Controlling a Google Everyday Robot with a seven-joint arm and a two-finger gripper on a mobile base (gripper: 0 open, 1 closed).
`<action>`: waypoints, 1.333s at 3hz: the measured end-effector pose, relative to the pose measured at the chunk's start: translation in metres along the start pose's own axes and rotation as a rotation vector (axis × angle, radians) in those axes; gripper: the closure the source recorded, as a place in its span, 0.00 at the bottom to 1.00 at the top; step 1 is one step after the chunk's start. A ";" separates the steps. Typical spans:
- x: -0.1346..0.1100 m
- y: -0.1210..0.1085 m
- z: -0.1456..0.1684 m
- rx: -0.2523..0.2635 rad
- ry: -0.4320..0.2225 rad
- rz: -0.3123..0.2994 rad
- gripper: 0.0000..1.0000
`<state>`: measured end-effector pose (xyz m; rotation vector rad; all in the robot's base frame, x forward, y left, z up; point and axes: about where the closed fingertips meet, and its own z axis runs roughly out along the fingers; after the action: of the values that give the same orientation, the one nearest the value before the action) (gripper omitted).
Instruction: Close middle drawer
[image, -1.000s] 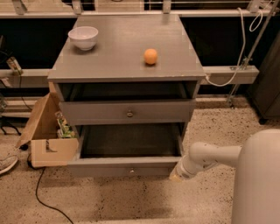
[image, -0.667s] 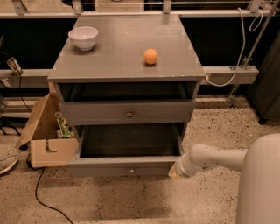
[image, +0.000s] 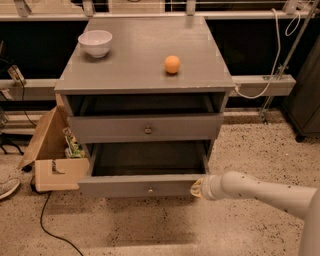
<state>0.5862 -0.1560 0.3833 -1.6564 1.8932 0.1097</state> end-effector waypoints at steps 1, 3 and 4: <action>-0.011 -0.012 0.003 0.054 -0.063 -0.060 1.00; -0.019 -0.026 0.016 0.077 -0.115 -0.103 1.00; -0.019 -0.038 0.018 0.070 -0.122 -0.131 1.00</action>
Offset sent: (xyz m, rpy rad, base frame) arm 0.0477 0.0221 0.0038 0.0940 -0.1807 0.1119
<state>0.6290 -0.1398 0.3902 -1.6825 1.6754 0.0872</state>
